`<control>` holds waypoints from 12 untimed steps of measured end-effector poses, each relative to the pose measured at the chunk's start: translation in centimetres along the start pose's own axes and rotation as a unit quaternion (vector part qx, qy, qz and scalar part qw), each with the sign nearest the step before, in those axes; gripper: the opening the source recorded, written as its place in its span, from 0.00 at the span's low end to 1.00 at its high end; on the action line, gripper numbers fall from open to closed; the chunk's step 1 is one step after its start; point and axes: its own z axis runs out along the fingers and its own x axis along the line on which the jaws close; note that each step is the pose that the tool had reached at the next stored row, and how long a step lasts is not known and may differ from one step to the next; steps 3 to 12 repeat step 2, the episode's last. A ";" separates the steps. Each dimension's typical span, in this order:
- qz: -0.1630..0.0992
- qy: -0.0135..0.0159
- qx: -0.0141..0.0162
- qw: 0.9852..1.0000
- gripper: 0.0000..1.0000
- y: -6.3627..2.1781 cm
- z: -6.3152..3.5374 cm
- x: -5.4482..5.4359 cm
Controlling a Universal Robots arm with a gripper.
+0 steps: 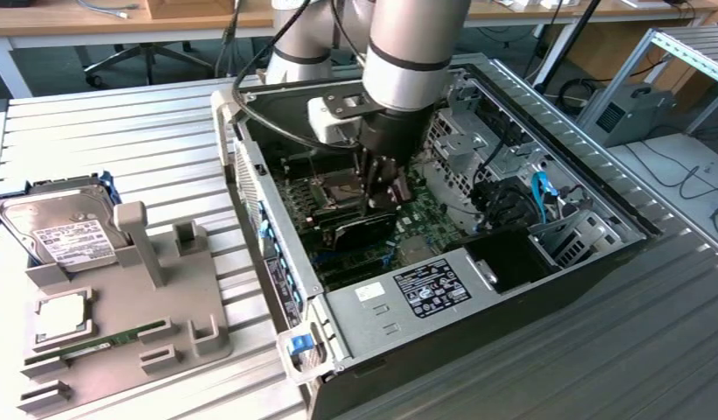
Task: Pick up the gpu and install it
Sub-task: 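Press down on the gpu until it lock into place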
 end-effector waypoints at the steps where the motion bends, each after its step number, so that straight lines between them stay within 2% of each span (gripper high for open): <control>1: 0.000 0.000 -0.001 1.000 0.11 -0.84 -0.39 0.0; 12: 0.000 0.000 -0.001 1.000 0.11 -0.84 -0.39 0.0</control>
